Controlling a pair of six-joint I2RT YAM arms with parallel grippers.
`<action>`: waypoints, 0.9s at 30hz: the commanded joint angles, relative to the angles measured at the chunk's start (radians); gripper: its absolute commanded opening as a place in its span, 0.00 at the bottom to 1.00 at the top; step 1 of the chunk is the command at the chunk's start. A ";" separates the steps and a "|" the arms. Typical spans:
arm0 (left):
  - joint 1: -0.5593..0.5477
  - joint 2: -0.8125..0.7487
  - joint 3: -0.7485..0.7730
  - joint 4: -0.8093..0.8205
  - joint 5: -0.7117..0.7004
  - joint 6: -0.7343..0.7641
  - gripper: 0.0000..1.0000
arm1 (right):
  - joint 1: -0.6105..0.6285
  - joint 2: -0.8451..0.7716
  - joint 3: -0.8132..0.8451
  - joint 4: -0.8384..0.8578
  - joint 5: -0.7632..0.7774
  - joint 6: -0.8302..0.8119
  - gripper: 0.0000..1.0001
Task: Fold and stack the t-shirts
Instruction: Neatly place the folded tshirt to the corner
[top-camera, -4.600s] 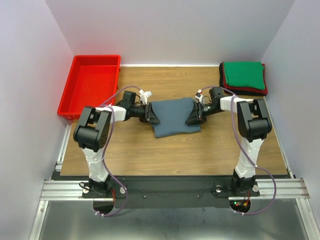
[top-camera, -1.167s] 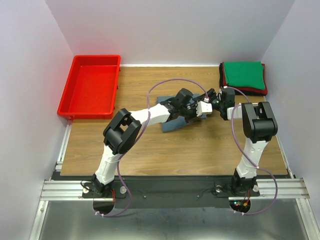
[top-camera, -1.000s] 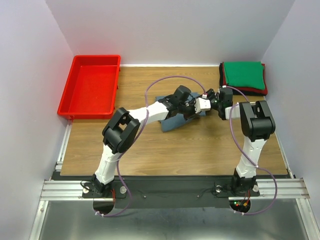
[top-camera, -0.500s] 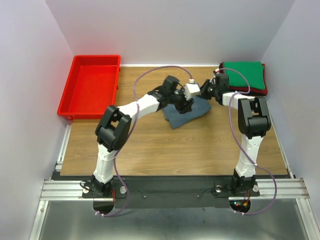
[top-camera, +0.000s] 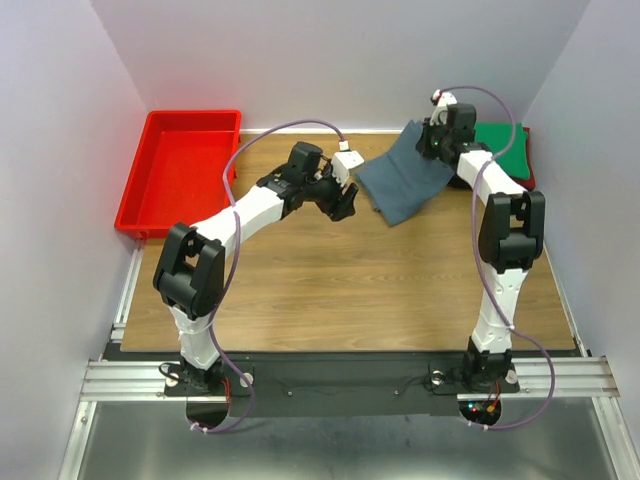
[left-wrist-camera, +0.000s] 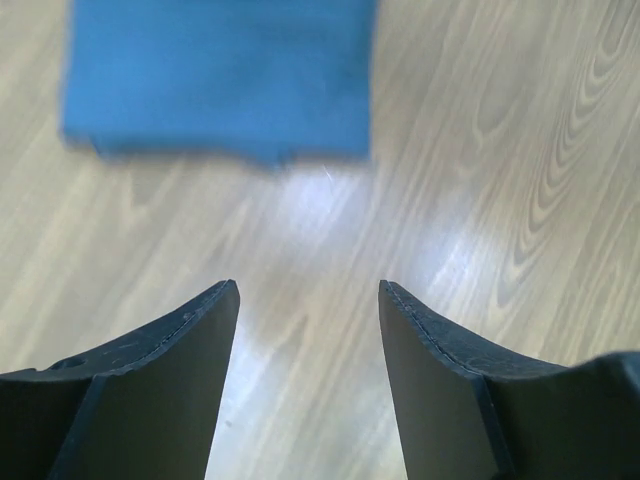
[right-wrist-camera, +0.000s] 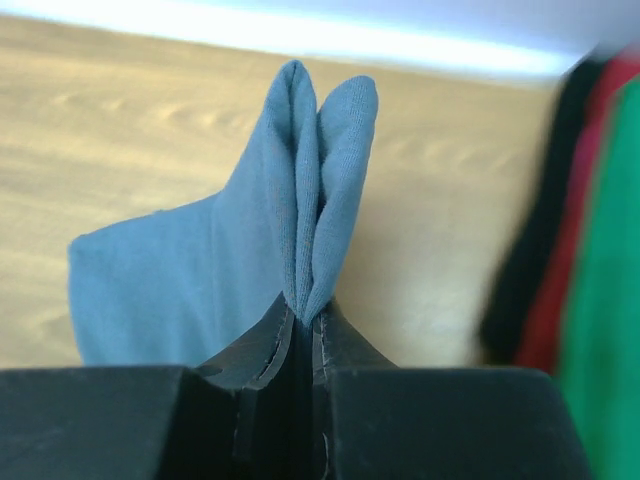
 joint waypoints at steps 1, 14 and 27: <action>-0.004 -0.052 -0.027 -0.023 -0.013 -0.051 0.69 | -0.032 0.035 0.130 -0.036 0.043 -0.140 0.00; -0.004 -0.035 -0.014 -0.024 -0.094 -0.128 0.77 | -0.042 0.061 0.415 -0.146 0.086 -0.259 0.01; -0.004 -0.055 -0.034 -0.012 -0.127 -0.114 0.79 | -0.042 0.037 0.517 -0.175 0.106 -0.257 0.01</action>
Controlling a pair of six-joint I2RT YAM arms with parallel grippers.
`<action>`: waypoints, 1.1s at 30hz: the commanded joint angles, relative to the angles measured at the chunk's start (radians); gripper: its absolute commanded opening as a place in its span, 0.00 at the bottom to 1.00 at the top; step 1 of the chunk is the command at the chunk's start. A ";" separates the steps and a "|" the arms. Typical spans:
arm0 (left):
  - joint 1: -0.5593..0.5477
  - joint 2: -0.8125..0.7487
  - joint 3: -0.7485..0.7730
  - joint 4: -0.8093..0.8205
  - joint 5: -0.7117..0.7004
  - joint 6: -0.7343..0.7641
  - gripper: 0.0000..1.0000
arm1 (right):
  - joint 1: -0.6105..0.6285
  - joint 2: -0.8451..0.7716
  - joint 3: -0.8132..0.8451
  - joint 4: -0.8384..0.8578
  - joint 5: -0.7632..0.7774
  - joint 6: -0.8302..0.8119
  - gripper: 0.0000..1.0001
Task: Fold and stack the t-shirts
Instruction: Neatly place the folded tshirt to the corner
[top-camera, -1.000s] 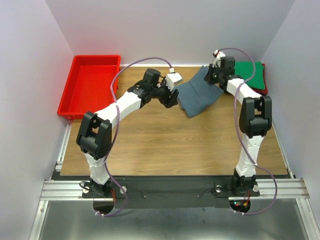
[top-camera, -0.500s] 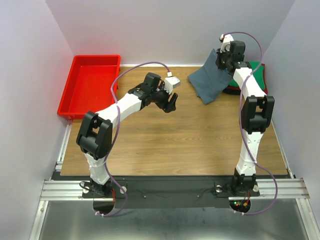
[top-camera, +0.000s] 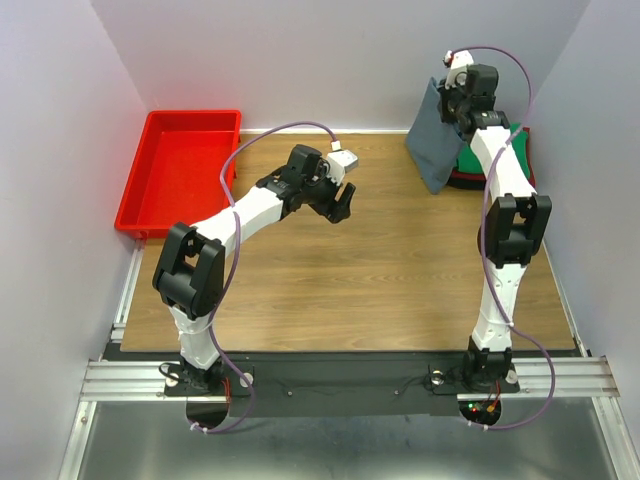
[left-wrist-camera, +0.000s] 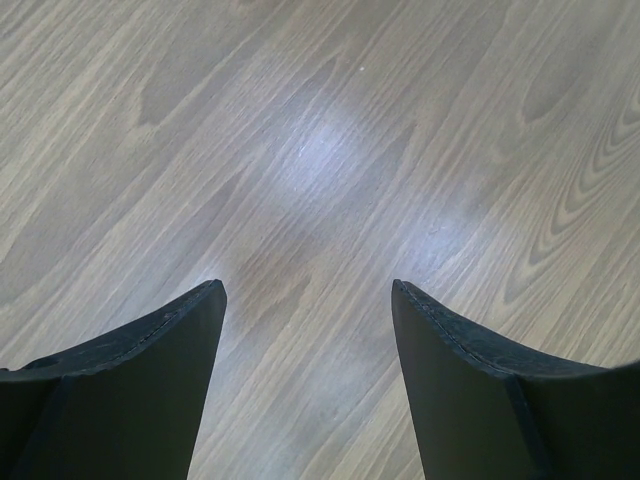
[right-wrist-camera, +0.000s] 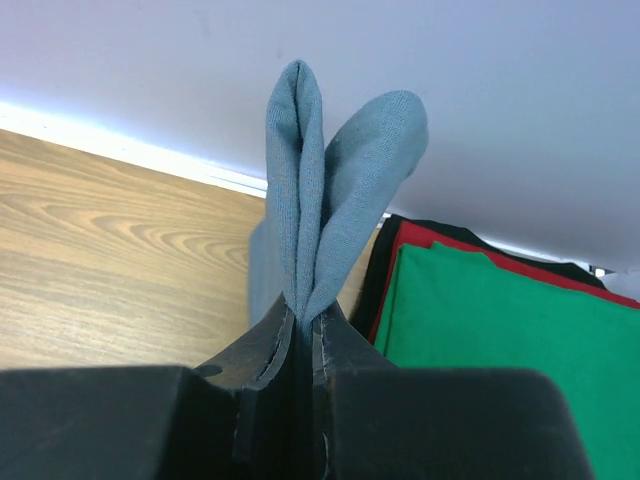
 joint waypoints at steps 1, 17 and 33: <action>-0.002 -0.057 -0.014 0.029 -0.005 0.003 0.79 | 0.001 -0.049 0.066 0.026 0.018 -0.013 0.01; -0.002 -0.058 -0.022 0.027 0.013 0.026 0.79 | 0.001 -0.077 0.181 -0.006 0.029 0.042 0.01; -0.002 -0.029 -0.001 0.007 0.018 0.039 0.79 | -0.010 -0.101 0.213 -0.018 0.067 0.013 0.01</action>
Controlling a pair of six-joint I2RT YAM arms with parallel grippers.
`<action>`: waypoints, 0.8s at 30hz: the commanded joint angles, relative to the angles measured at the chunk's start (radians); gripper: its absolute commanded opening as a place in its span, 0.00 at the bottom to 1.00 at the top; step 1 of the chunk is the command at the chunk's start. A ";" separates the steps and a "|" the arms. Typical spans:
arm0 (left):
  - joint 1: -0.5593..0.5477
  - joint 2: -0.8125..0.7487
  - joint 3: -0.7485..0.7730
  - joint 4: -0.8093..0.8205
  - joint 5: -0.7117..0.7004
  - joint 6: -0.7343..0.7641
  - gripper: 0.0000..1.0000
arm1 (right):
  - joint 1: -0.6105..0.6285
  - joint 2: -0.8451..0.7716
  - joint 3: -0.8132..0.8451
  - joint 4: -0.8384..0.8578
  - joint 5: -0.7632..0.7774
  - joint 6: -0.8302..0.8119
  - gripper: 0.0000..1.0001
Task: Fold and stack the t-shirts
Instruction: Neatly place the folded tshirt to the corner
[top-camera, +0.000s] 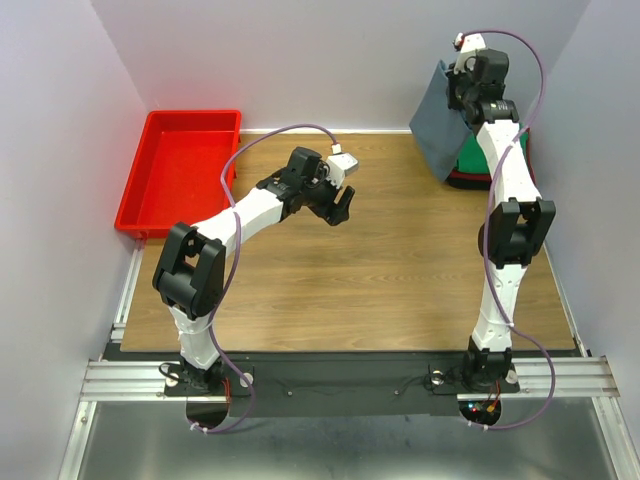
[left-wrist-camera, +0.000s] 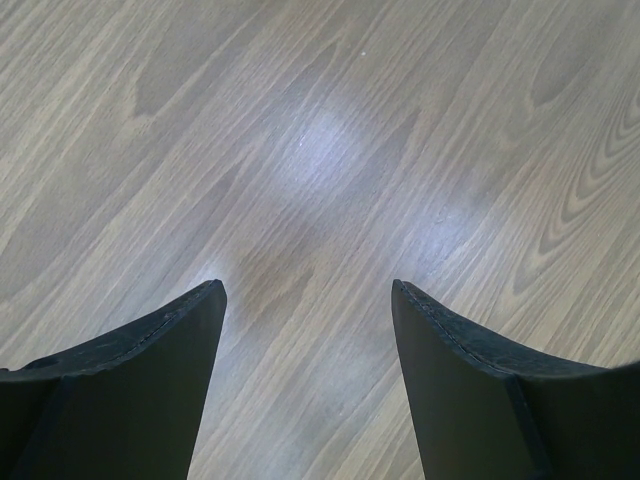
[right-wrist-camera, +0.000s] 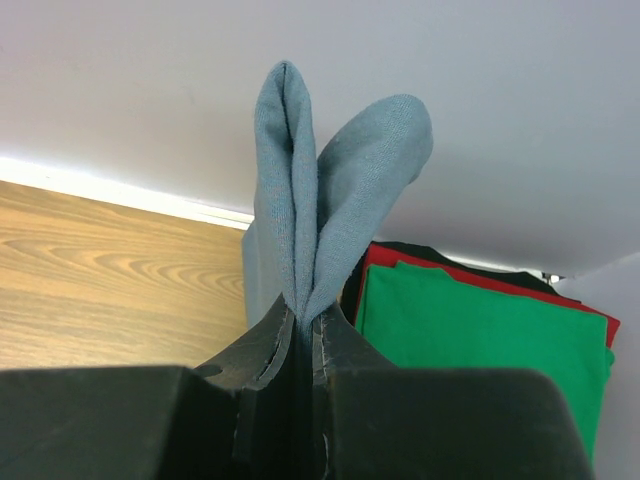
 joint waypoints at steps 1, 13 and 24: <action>-0.002 -0.027 0.019 0.004 0.017 0.016 0.79 | -0.008 -0.096 0.072 0.061 0.018 -0.012 0.01; -0.002 -0.014 0.027 0.004 0.023 0.017 0.79 | -0.058 -0.090 0.117 0.061 0.018 0.016 0.01; -0.002 0.012 0.059 -0.014 0.035 0.022 0.79 | -0.123 -0.070 0.060 0.061 -0.011 -0.002 0.01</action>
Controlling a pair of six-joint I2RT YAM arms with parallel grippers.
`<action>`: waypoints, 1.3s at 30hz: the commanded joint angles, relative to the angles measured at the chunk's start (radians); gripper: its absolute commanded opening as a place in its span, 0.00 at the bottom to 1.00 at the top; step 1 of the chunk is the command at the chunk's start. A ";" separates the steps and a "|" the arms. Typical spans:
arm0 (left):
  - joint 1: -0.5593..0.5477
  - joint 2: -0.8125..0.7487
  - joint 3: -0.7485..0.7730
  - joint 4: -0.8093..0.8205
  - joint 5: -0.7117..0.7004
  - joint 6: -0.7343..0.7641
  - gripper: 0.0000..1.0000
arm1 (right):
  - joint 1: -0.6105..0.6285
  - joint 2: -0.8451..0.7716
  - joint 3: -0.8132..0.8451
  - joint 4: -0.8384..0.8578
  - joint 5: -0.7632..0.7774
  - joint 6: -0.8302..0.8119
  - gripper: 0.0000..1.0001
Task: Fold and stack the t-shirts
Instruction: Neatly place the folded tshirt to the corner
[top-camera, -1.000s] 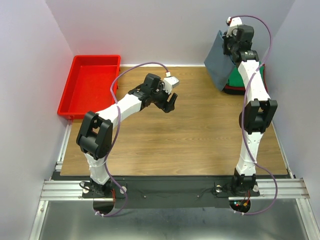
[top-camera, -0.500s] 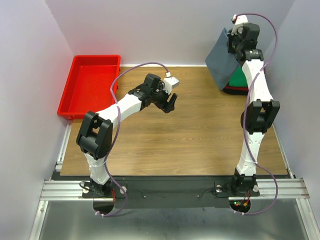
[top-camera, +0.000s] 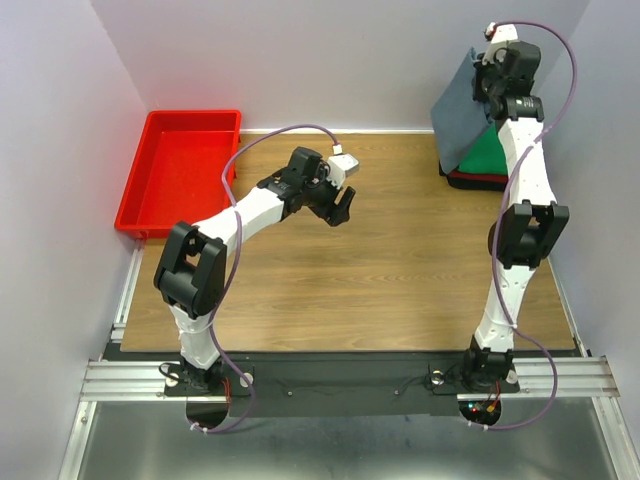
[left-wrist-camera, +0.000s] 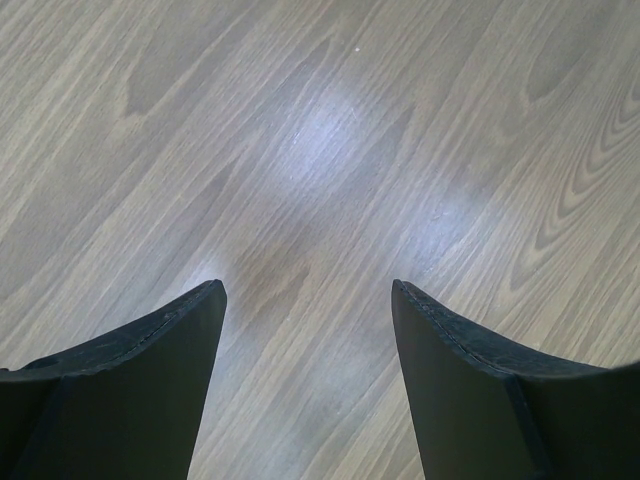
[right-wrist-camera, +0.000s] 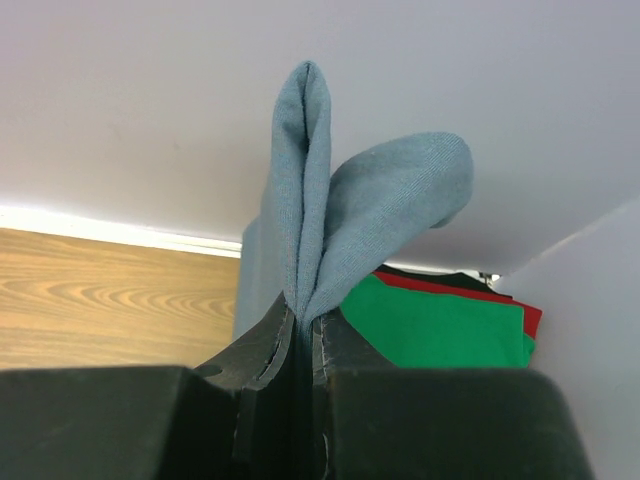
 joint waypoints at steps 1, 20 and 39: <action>-0.002 0.003 0.051 -0.002 0.022 0.015 0.79 | -0.042 -0.046 0.004 0.068 -0.024 -0.009 0.00; -0.002 0.054 0.117 -0.025 0.038 -0.008 0.79 | -0.147 0.083 0.042 0.071 -0.065 -0.213 0.01; -0.005 0.112 0.197 -0.071 0.061 -0.025 0.79 | -0.253 0.241 0.103 0.151 -0.099 -0.371 0.01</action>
